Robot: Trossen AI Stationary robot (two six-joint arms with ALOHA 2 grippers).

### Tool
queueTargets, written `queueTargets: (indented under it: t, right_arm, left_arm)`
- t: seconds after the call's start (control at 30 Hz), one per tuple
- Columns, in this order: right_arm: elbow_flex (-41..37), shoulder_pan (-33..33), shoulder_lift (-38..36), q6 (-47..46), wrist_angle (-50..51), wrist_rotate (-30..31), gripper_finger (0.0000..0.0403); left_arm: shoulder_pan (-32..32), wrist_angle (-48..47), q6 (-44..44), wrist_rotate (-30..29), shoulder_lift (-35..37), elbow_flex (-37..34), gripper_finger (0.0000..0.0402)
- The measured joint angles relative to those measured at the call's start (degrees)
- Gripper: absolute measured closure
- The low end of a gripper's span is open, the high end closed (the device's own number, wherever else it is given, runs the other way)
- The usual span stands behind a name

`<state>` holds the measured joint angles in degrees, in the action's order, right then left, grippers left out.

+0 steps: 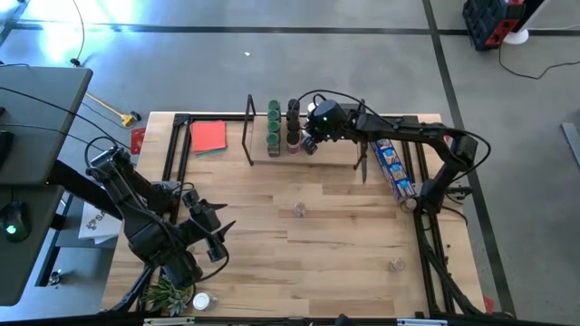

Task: Shelf spices
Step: Put the top white seasoning bottle on the shelf aligned with the other white seasoning bottles

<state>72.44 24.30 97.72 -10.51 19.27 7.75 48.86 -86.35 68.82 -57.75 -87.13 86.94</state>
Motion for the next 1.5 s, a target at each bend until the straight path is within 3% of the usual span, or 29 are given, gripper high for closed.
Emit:
queueTargets:
  t: [0.57,0.97,1.5]
  right_arm:
    - [4.6,-2.6,0.0,-5.2,11.9,6.5,0.0403]
    - [4.6,-2.4,0.2,-7.0,10.2,8.8,0.0403]
    - [4.6,-0.3,0.1,-1.1,8.7,8.8,0.0403]
  left_arm:
    - [0.0,0.0,0.0,0.1,0.0,0.0,0.0178]
    - [0.0,0.0,0.0,0.1,0.0,0.0,0.0178]
    - [0.0,0.0,0.0,0.1,0.0,0.0,0.0178]
